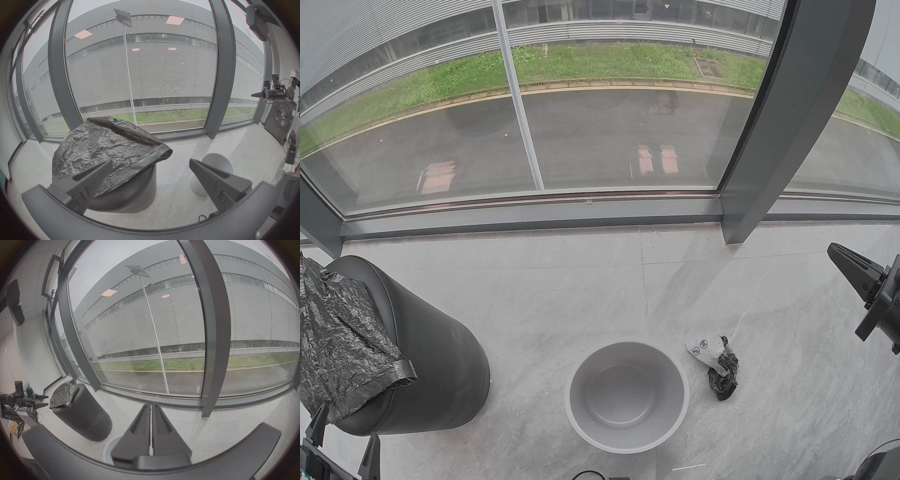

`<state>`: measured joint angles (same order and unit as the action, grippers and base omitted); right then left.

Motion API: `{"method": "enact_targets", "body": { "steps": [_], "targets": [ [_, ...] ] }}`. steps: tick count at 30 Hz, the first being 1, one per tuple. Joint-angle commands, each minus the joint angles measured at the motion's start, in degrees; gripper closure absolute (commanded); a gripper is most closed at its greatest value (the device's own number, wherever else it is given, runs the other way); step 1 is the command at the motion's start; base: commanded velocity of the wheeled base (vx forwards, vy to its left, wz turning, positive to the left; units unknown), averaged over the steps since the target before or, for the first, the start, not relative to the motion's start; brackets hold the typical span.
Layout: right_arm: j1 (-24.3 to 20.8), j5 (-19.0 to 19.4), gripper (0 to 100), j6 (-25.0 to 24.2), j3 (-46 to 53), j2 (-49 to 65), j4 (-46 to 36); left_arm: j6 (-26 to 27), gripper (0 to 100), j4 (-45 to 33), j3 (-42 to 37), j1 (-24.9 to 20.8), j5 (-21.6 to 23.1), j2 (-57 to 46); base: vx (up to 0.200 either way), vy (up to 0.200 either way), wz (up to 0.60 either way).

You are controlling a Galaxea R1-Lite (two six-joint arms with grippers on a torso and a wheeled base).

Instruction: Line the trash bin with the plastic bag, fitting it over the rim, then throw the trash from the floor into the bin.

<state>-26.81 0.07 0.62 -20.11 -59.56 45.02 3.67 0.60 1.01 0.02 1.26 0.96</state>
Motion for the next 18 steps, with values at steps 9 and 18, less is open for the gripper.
{"method": "enact_targets", "body": {
  "steps": [9, 18],
  "targets": [
    [-0.1, 0.0, 100, -0.1, 0.3, -2.2, 0.1, -17.7, 0, -2.8, 29.6, -2.8, 0.7, 15.3, 0.0, 0.0, 0.0],
    [-0.1, 0.1, 100, -0.1, 0.5, -2.8, 0.0, 2.4, 0, -11.0, 23.4, -3.9, 5.9, 20.0, 0.0, 0.0, 0.0]
  ]
}}
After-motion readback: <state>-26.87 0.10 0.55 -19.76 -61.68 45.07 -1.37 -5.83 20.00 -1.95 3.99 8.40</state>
